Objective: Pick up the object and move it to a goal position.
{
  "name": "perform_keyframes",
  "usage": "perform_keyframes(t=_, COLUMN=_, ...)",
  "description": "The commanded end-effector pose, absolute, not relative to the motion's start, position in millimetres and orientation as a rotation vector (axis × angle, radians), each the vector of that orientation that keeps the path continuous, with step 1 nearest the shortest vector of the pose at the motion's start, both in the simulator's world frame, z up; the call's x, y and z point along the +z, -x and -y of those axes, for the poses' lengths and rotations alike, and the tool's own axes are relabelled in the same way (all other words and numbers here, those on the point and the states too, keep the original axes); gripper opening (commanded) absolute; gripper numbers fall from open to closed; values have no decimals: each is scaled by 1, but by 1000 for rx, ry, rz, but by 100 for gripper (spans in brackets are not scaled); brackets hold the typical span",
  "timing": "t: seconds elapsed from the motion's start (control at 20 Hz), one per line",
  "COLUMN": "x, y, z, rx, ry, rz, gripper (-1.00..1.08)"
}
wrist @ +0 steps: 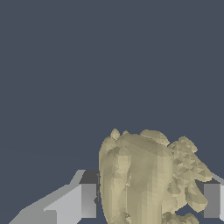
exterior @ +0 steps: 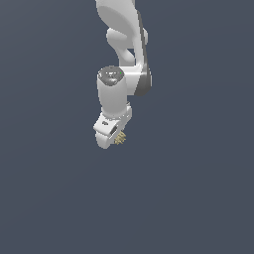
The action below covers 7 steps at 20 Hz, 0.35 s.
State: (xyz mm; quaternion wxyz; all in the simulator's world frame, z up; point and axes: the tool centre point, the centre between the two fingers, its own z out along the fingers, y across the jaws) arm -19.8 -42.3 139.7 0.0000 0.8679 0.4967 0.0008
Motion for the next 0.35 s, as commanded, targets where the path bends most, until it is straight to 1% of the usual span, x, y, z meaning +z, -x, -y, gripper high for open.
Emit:
perform_keyframes(t=0.0, x=148, y=16, z=53, rx=1, ry=-2726, rz=-1563, gripper=-100)
perform_keyframes(t=0.3, x=154, y=11, z=61, rx=0, ry=-2726, rz=-1562, gripper=-100)
